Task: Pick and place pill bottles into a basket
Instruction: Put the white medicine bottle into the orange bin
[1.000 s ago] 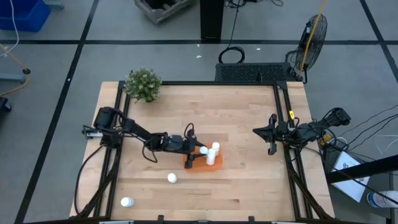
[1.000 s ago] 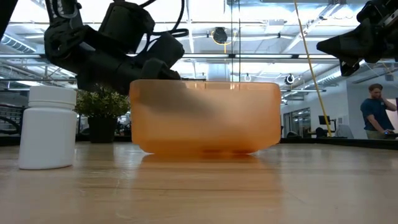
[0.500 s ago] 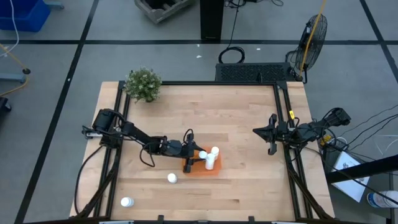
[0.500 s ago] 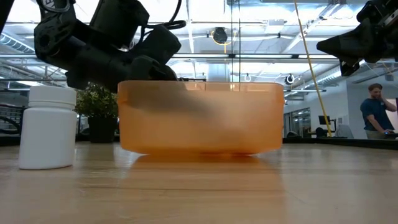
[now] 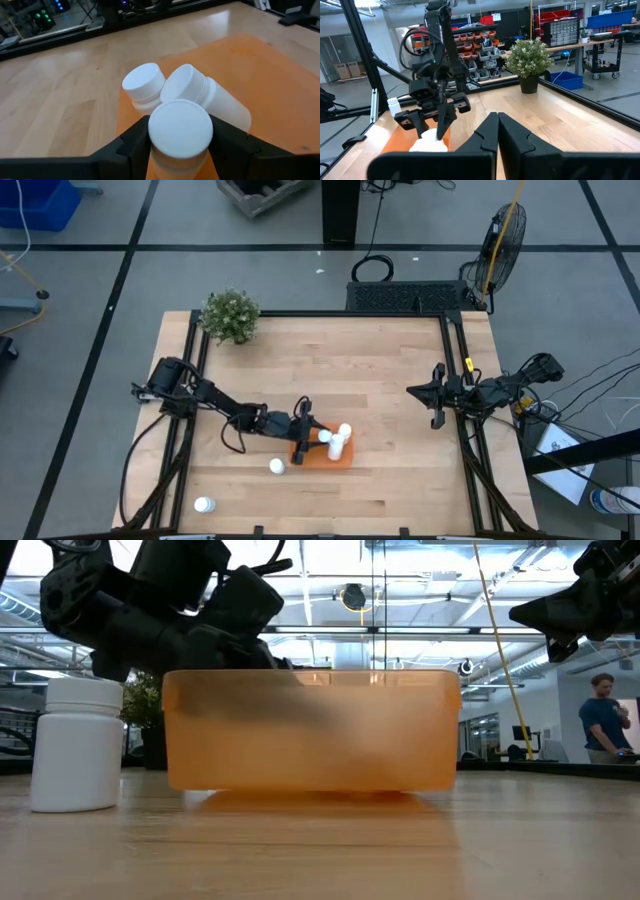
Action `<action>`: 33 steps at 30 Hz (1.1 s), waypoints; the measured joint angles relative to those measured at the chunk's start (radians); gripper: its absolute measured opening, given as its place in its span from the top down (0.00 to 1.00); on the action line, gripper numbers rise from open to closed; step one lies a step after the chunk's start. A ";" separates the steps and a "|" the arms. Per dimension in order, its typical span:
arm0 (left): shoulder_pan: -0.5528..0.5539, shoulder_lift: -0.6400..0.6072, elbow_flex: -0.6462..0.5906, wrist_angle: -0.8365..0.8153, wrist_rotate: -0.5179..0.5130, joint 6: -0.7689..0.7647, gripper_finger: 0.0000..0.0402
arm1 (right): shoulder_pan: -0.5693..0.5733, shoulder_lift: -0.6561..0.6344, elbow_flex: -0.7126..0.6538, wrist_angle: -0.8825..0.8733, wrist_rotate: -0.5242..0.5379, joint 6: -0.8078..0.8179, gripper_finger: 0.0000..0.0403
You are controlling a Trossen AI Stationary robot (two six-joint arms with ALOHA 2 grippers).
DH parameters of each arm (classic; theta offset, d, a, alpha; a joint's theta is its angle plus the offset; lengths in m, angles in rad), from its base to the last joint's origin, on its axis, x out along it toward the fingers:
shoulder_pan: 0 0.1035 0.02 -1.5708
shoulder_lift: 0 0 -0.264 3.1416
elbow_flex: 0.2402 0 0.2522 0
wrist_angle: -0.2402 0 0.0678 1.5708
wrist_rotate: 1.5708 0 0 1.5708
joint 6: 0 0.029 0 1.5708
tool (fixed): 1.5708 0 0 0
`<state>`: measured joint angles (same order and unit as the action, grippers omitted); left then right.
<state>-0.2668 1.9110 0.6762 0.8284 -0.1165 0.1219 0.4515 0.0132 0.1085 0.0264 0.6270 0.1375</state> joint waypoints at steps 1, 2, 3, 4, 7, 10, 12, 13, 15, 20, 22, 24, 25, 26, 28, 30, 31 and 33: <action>-0.003 0.000 0.000 0.000 0.000 0.007 0.53 | 0.000 0.000 0.000 0.000 0.000 0.000 1.00; -0.006 0.000 0.000 -0.001 -0.001 0.019 0.52 | 0.000 0.000 0.000 0.000 0.000 0.000 1.00; -0.012 0.000 0.000 -0.003 -0.008 0.028 0.50 | 0.000 0.000 0.000 0.000 0.000 0.000 1.00; -0.018 0.000 0.000 -0.004 -0.017 0.036 0.49 | 0.000 0.000 0.000 0.000 0.000 0.000 1.00; -0.032 0.000 0.000 -0.005 -0.039 0.052 0.49 | 0.000 0.000 0.000 0.000 0.000 0.000 1.00; -0.043 0.001 0.000 -0.004 -0.043 0.077 0.53 | 0.000 0.000 0.000 0.000 0.000 0.000 1.00; -0.051 0.001 0.000 0.004 -0.045 0.077 0.55 | 0.000 0.000 0.000 0.000 0.000 0.000 1.00; -0.054 0.001 0.000 0.007 -0.044 0.080 0.56 | 0.000 0.000 0.000 0.000 0.000 0.000 1.00; -0.062 0.001 0.000 0.009 -0.046 0.084 0.57 | 0.000 0.000 0.000 0.000 0.000 0.000 1.00; -0.066 0.001 0.001 0.015 -0.049 0.084 0.54 | 0.000 0.000 0.000 0.000 0.000 0.000 1.00; -0.070 0.001 0.001 0.018 -0.058 0.093 0.52 | 0.000 0.000 0.000 0.000 0.000 0.000 1.00; -0.076 0.001 0.001 0.018 -0.074 0.102 0.51 | 0.000 0.000 0.000 0.000 0.000 0.000 1.00; -0.077 0.001 0.001 0.018 -0.078 0.102 0.52 | 0.000 0.000 0.000 0.000 0.000 0.000 1.00; -0.079 0.001 0.001 0.018 -0.080 0.102 0.53 | 0.000 0.000 0.000 0.000 0.000 0.000 1.00; -0.082 0.001 0.001 0.019 -0.084 0.102 0.55 | 0.000 0.000 0.000 0.000 0.000 0.000 1.00; -0.084 0.001 0.001 0.027 -0.085 0.095 0.57 | 0.000 0.000 0.000 0.000 0.000 0.000 1.00; -0.084 0.001 0.001 0.032 -0.085 0.094 0.57 | 0.000 0.000 0.000 0.000 0.000 0.000 1.00; -0.088 -0.006 0.001 0.032 -0.087 0.089 0.57 | 0.000 0.000 0.000 0.000 0.000 0.000 1.00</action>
<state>-0.3543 1.9048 0.6773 0.8601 -0.2034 0.2104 0.4513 0.0132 0.1085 0.0263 0.6270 0.1372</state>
